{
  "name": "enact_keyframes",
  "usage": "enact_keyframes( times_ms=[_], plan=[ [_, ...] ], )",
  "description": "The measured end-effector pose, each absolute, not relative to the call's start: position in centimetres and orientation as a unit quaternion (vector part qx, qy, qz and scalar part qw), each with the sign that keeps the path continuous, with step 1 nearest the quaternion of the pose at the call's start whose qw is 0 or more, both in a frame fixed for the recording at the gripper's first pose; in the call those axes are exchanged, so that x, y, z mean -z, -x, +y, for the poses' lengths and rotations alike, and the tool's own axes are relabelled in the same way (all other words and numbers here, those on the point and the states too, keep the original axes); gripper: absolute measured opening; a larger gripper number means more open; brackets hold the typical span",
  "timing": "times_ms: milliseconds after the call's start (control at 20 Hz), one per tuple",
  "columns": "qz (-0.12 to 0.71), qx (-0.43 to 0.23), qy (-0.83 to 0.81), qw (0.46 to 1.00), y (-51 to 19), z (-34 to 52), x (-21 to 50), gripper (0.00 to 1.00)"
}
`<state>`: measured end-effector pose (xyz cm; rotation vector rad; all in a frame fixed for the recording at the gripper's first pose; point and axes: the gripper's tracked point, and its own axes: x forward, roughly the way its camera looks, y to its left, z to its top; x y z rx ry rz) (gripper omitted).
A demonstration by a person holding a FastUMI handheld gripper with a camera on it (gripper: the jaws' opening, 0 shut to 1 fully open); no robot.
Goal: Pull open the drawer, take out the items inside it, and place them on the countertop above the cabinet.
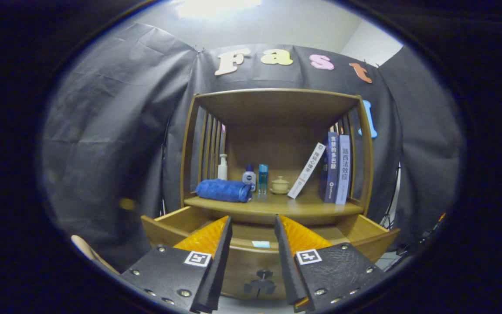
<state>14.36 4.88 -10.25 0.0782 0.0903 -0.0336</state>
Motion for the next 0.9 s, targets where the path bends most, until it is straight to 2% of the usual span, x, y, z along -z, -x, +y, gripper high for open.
enact_keyframes(
  times_ms=[550, 900],
  plan=[
    [0.002, -0.024, 0.002, 1.000, -17.9, 7.5, 5.9, 0.57],
    [0.009, -0.037, -0.027, 0.999, -18.8, 8.6, 5.6, 0.57]
  ],
)
